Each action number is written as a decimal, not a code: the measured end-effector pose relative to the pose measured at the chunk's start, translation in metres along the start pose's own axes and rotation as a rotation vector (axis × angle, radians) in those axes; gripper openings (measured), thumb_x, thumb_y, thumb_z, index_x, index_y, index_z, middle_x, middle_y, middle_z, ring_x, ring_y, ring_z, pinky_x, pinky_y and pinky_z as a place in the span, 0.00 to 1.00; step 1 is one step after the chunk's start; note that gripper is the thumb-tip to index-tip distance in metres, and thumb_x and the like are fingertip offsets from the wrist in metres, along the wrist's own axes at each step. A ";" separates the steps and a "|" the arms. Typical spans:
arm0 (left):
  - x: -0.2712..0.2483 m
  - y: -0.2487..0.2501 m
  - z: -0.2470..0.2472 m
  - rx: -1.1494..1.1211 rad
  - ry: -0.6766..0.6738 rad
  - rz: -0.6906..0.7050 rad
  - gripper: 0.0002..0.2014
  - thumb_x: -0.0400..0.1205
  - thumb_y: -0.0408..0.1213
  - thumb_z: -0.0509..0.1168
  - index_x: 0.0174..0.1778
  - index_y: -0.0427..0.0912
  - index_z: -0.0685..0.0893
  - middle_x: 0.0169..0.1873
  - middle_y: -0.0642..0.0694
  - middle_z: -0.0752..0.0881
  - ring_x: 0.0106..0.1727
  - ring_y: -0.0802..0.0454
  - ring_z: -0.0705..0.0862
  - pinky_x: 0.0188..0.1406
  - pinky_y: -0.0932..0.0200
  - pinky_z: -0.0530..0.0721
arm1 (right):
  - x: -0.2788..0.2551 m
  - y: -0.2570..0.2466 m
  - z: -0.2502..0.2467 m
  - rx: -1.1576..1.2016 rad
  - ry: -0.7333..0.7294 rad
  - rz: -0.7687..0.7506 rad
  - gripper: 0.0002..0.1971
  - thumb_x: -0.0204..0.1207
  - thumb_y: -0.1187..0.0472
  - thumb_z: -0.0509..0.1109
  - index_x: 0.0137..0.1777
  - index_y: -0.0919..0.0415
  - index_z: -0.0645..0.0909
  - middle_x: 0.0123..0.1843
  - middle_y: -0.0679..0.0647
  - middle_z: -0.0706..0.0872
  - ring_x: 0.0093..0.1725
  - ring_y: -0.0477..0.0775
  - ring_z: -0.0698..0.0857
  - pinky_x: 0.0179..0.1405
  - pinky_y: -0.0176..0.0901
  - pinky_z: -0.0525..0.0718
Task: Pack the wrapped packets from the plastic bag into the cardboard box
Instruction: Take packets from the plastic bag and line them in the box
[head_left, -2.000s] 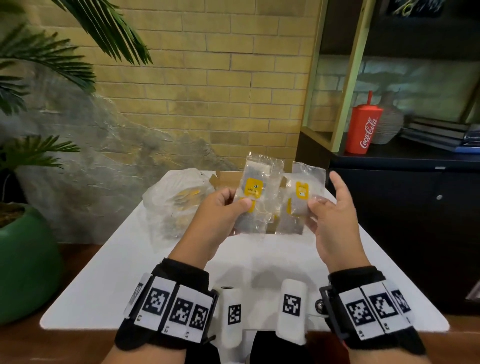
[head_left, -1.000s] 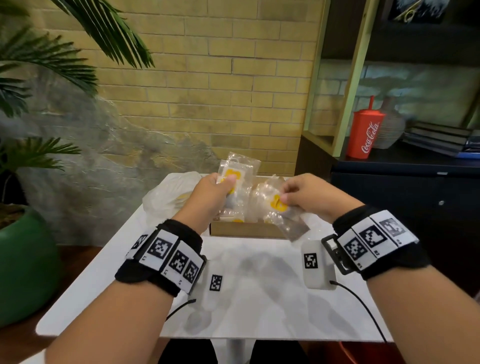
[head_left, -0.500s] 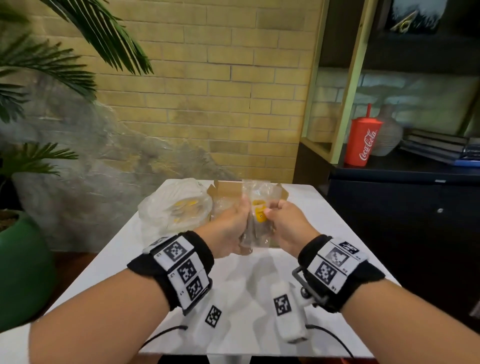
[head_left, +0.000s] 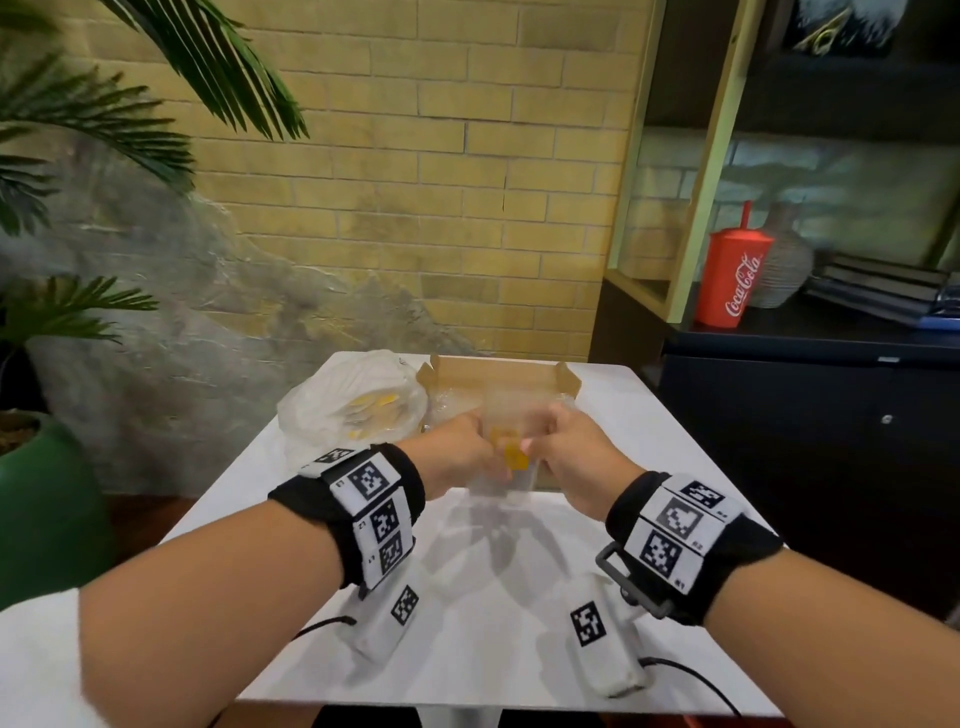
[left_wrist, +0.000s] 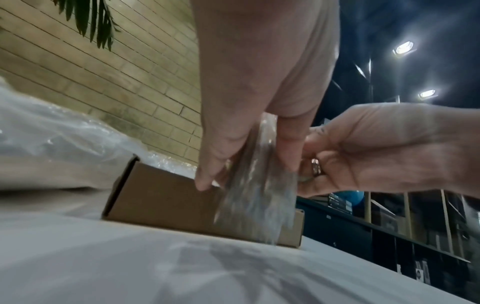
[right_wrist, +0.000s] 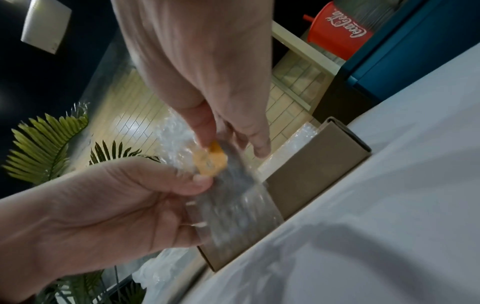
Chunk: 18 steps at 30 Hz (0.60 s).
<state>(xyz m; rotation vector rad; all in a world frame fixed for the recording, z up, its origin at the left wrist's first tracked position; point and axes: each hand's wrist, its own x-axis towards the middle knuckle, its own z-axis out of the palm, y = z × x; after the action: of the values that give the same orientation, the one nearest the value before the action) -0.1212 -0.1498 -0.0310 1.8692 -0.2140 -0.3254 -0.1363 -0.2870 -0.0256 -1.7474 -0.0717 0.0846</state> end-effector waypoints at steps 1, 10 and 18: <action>-0.001 -0.001 -0.001 0.070 -0.013 -0.014 0.18 0.68 0.17 0.69 0.50 0.37 0.81 0.39 0.47 0.83 0.45 0.48 0.82 0.42 0.59 0.80 | -0.001 0.003 0.000 -0.064 -0.027 0.036 0.20 0.73 0.81 0.60 0.62 0.65 0.77 0.60 0.62 0.83 0.59 0.60 0.82 0.62 0.55 0.82; 0.001 -0.009 -0.005 0.466 -0.005 -0.205 0.09 0.72 0.25 0.70 0.46 0.39 0.80 0.41 0.41 0.80 0.41 0.46 0.78 0.39 0.58 0.78 | -0.006 0.009 -0.003 -0.348 -0.142 0.161 0.12 0.73 0.78 0.62 0.45 0.60 0.78 0.40 0.53 0.79 0.39 0.49 0.76 0.39 0.37 0.73; 0.007 -0.013 -0.003 0.594 -0.007 -0.198 0.09 0.74 0.35 0.71 0.48 0.36 0.86 0.41 0.41 0.88 0.39 0.49 0.83 0.56 0.54 0.85 | 0.004 0.009 -0.004 -0.603 -0.217 0.249 0.06 0.71 0.70 0.71 0.46 0.65 0.80 0.35 0.56 0.82 0.37 0.53 0.83 0.48 0.46 0.88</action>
<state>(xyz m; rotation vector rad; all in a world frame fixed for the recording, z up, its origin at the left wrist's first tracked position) -0.1141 -0.1456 -0.0429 2.4856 -0.1376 -0.4364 -0.1324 -0.2924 -0.0341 -2.3381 -0.0390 0.4761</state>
